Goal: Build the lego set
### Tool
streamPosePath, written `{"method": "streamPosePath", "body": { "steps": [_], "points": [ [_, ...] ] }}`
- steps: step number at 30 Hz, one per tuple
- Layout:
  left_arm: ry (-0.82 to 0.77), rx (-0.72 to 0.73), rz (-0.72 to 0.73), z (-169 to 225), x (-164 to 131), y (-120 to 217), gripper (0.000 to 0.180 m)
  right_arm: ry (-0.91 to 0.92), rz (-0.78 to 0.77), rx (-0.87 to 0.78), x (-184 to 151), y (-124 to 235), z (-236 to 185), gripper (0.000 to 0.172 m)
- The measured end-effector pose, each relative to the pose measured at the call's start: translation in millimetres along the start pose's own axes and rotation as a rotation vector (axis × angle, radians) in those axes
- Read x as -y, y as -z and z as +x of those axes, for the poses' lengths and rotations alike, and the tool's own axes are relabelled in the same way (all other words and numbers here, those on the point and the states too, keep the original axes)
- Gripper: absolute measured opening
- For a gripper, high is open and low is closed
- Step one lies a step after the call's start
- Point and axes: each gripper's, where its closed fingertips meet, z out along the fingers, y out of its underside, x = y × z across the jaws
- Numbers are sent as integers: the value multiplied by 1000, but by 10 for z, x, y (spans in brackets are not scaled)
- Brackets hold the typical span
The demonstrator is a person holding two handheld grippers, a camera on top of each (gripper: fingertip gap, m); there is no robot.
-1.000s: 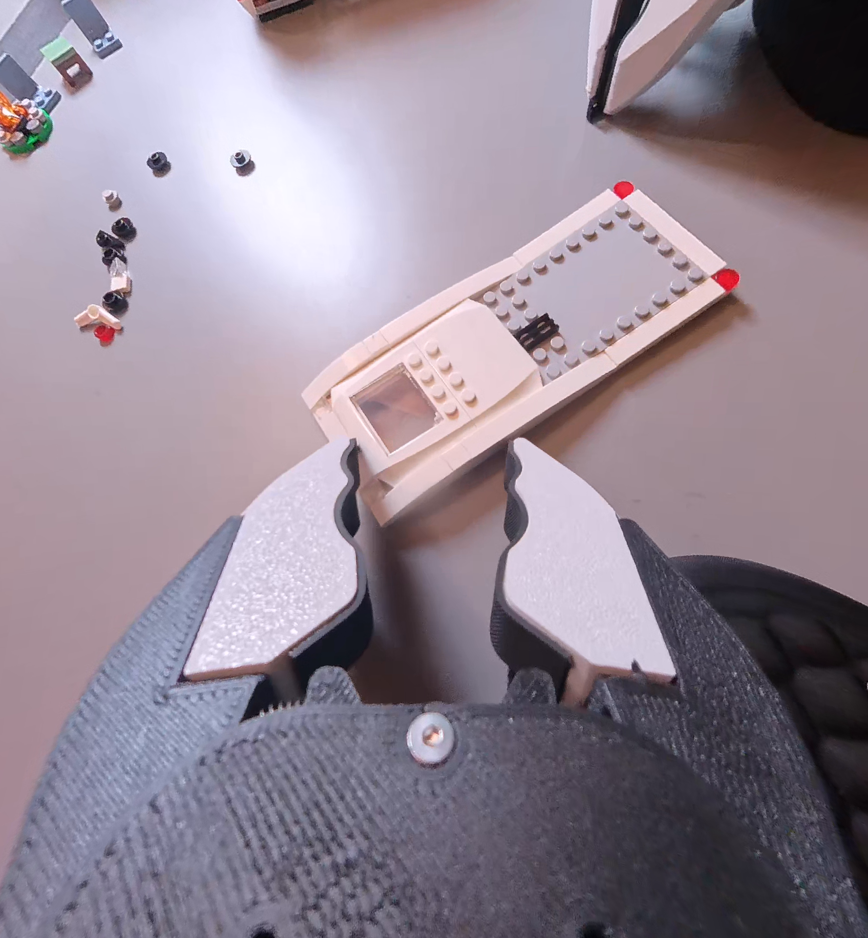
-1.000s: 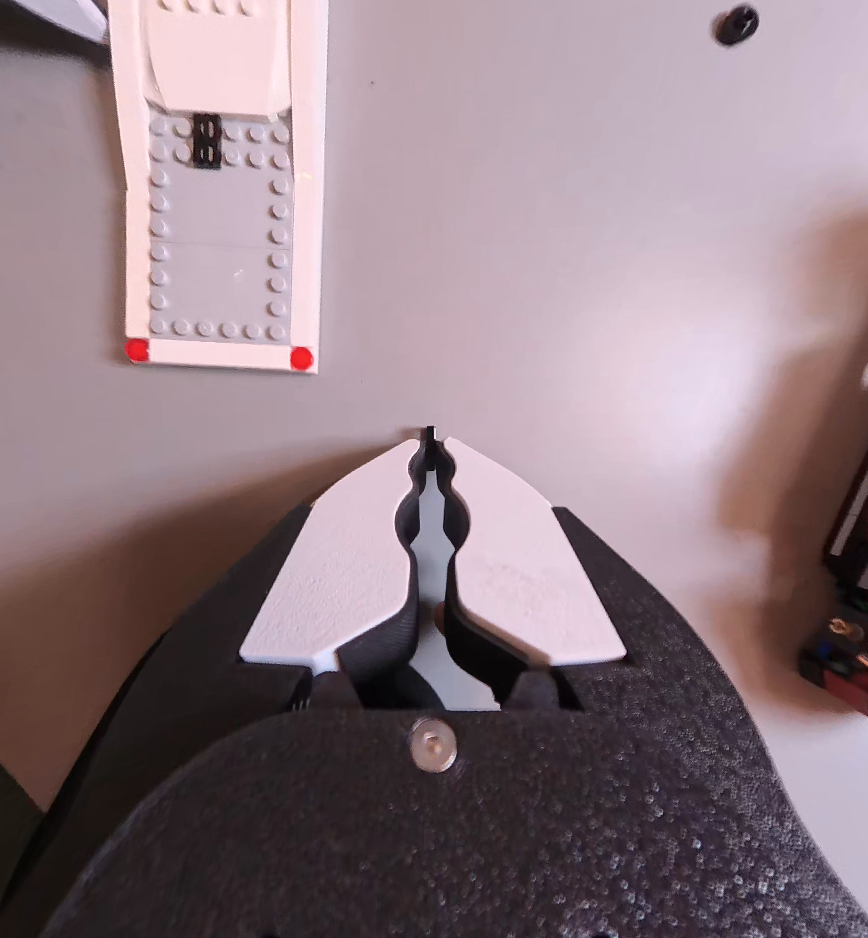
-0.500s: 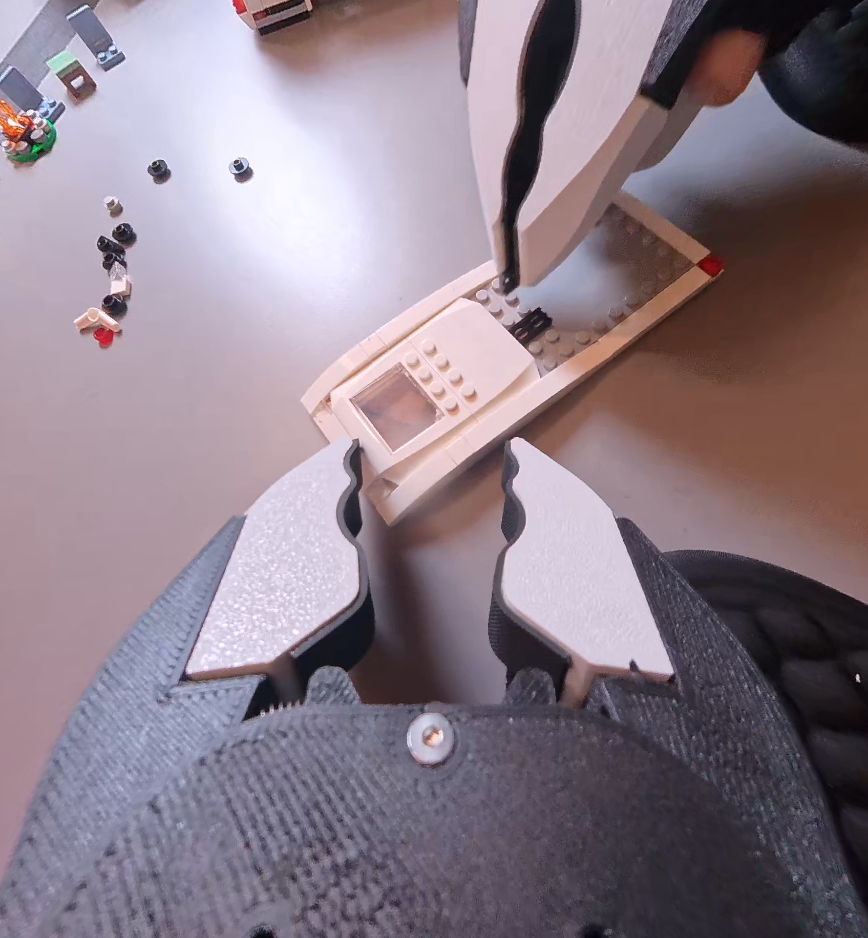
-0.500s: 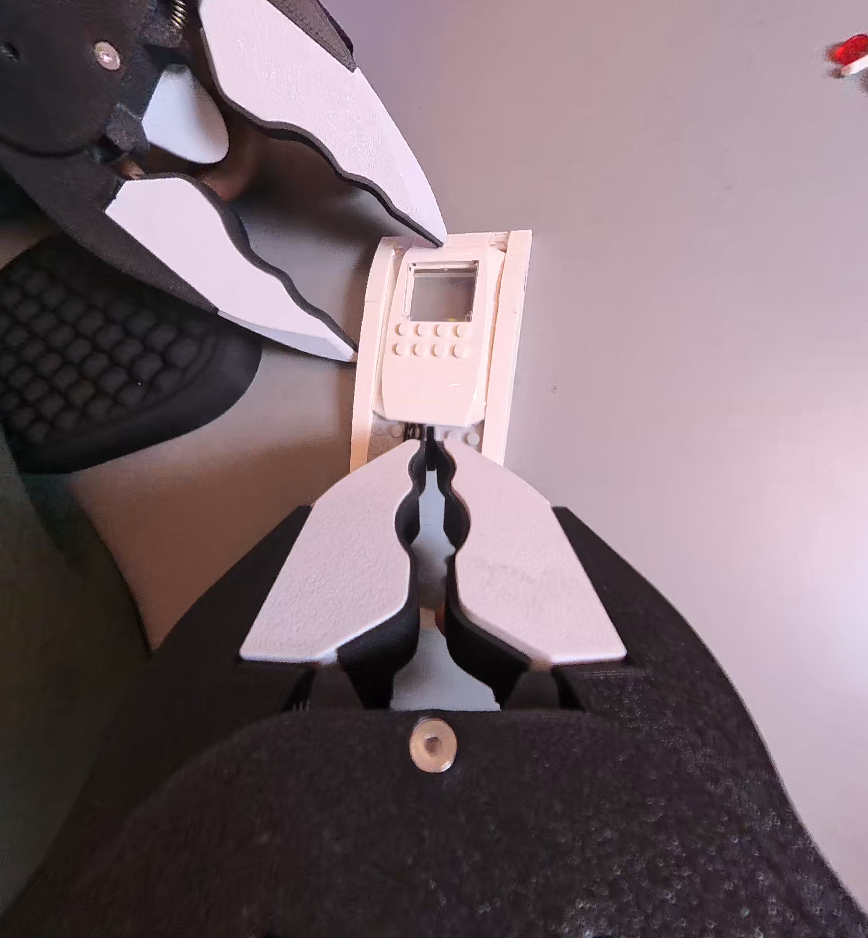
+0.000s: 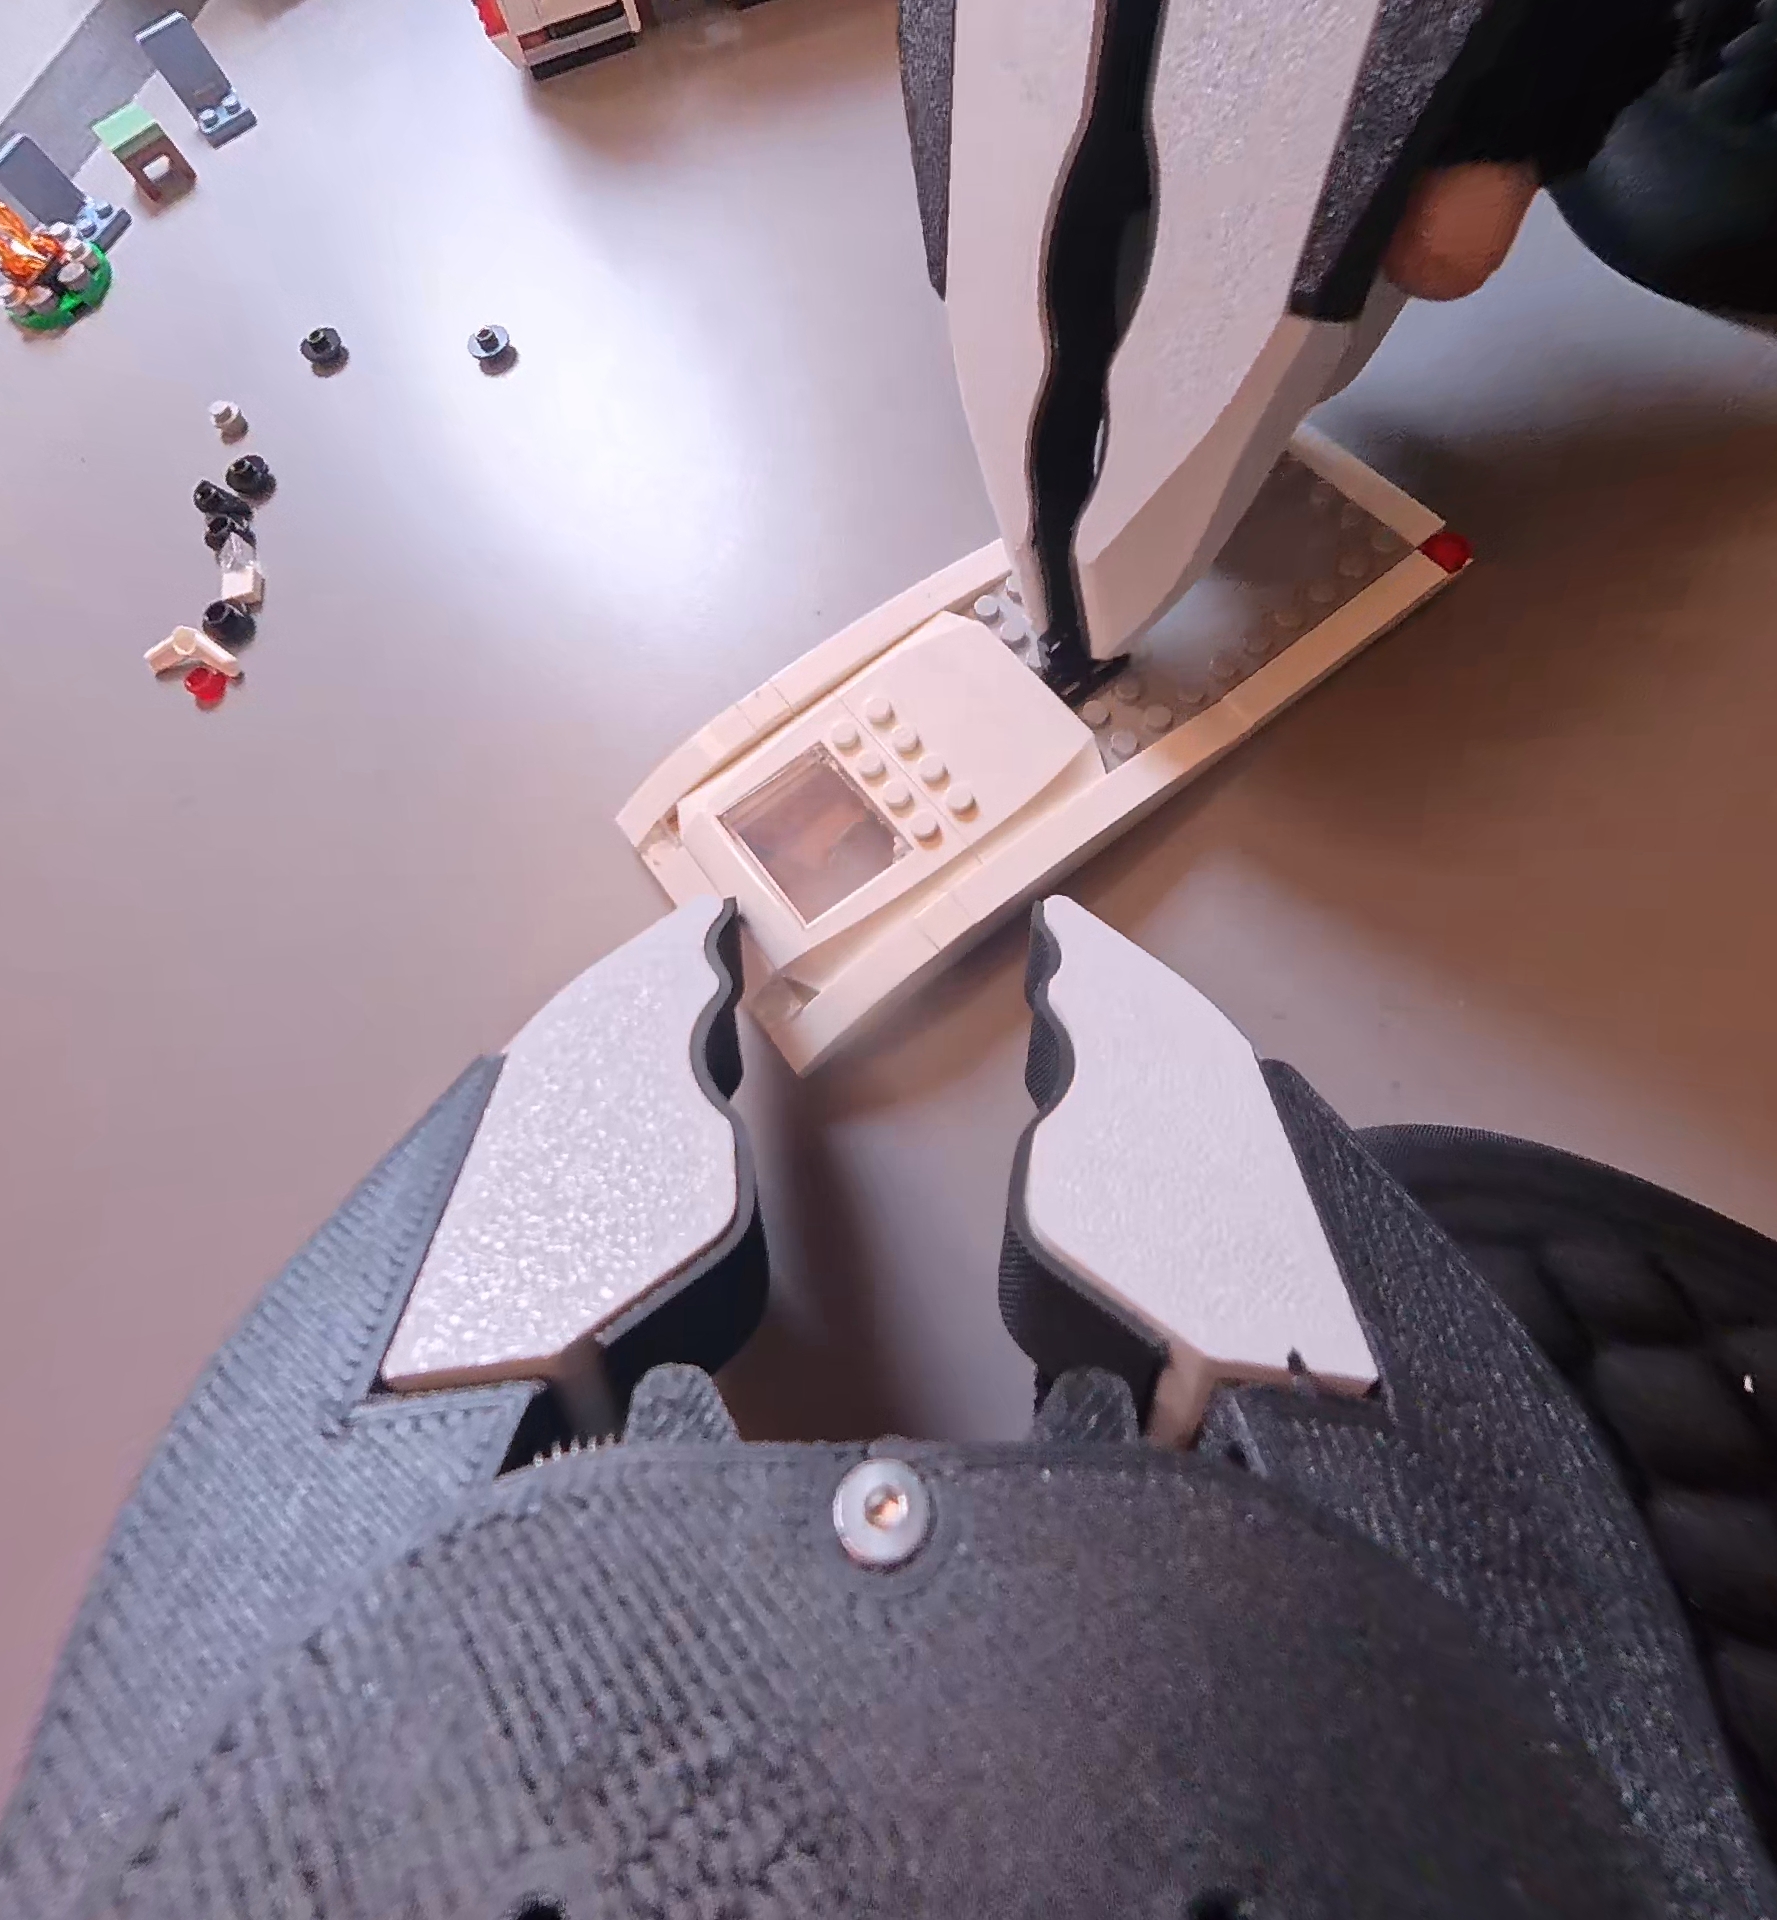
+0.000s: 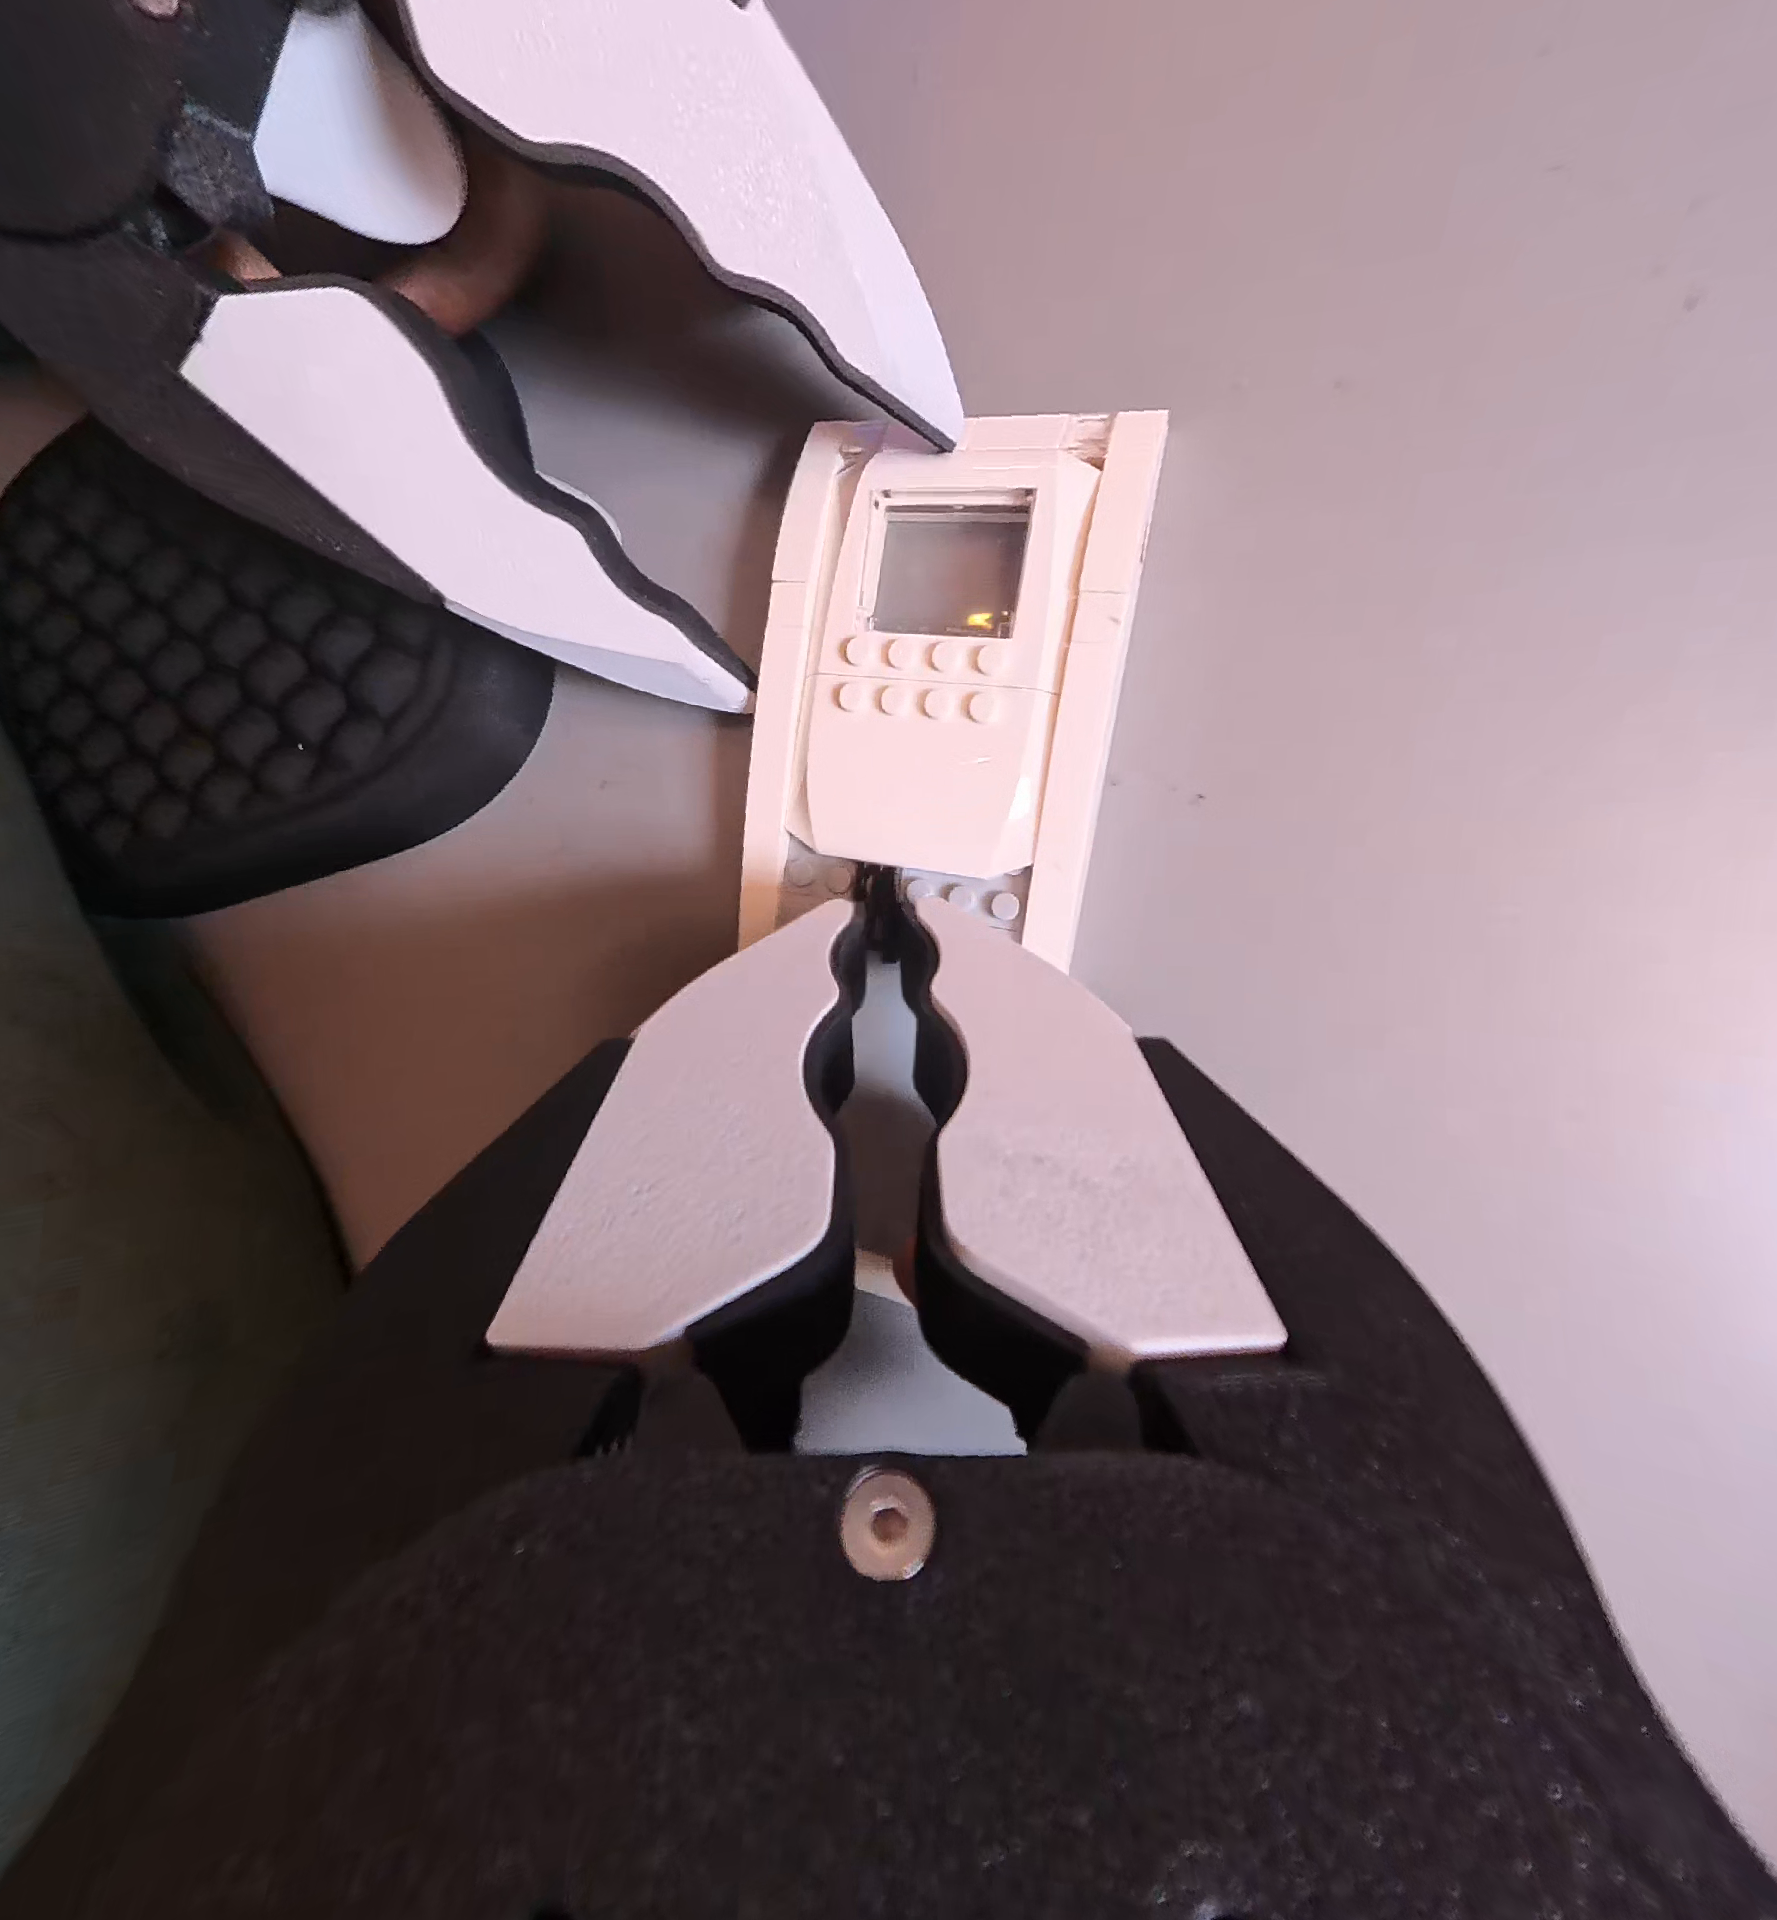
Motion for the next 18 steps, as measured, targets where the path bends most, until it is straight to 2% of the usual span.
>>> {"method": "streamPosePath", "body": {
  "steps": [4,10,18],
  "points": [
    [0,0,-1,2,-1,1,52,-16,-11,2,-4,14,29,5],
    [4,-2,0,4,-2,0,52,19,-18,-27,8,26,27,16],
    [7,-3,0,2,-3,-1,52,32,-16,-62,-1,59,94,16]
  ]
}}
